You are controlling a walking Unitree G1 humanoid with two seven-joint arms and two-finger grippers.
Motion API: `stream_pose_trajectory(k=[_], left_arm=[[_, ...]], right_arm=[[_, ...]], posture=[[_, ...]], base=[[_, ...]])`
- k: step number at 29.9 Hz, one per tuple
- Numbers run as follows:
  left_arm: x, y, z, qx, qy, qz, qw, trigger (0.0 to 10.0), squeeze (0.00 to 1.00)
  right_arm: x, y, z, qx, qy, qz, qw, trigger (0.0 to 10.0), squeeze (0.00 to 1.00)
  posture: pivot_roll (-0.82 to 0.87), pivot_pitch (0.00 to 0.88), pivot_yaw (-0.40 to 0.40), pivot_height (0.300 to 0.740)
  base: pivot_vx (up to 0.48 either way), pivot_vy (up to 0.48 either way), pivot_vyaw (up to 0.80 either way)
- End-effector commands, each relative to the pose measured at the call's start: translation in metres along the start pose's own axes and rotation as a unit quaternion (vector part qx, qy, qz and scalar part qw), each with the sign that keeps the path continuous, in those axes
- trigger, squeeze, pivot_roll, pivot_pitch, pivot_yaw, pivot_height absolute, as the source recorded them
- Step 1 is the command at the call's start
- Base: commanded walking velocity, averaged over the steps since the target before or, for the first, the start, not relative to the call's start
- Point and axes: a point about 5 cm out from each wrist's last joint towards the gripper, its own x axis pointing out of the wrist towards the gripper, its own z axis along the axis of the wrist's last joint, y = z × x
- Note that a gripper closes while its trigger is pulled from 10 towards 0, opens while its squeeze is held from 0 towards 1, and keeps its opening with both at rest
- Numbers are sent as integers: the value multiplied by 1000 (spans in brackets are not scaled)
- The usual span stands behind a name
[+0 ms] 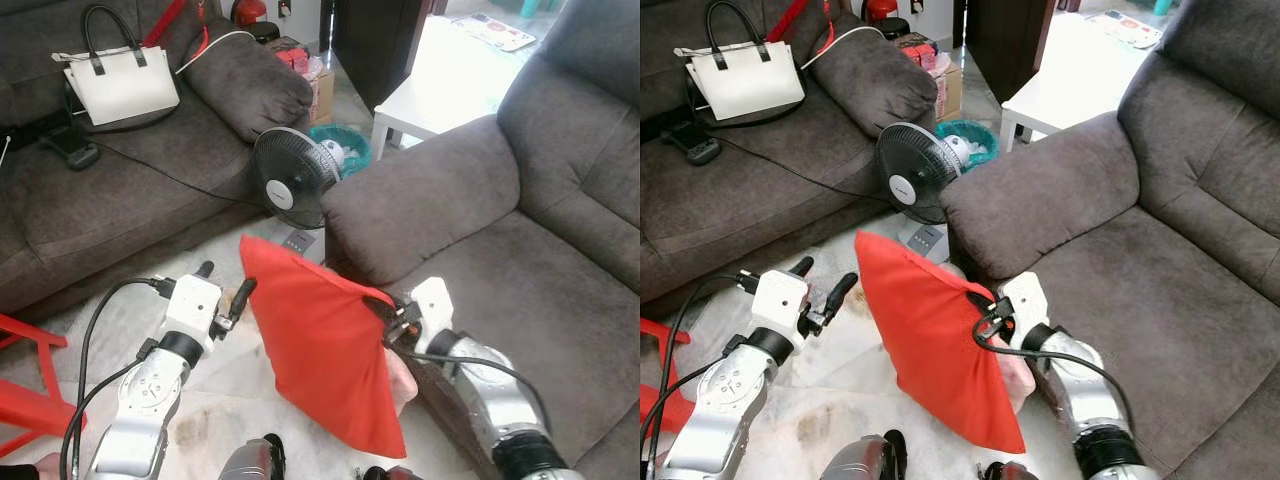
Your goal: Move the pillow to the sofa from floor
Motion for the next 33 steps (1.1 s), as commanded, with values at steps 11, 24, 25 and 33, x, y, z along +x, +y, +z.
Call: stream_pose_trajectory(k=[11, 24, 25, 33], left_arm=[[-27, -7, -25, -7, 97, -147, 984, 10000, 0], [-27, -7, -24, -22, 101, -158, 982, 10000, 0], [-26, -7, -24, -22, 98, -155, 983, 10000, 0], [-7, 6, -6, -64, 20, 32, 997, 10000, 0]], right_arm=[[-17, -37, -12, -154, 130, -56, 978, 10000, 0], [-24, -28, -12, -175, 121, 35, 977, 10000, 0], [-23, -29, -10, -174, 114, 24, 978, 10000, 0], [-16, -34, 9, 1, -41, -139, 989, 10000, 0]], posture=[[184, 112, -46, 740], [183, 108, -47, 740], [183, 107, -47, 740], [183, 97, -48, 740]], base=[[0, 0, 0], [0, 0, 0], [0, 0, 0], [0, 0, 0]])
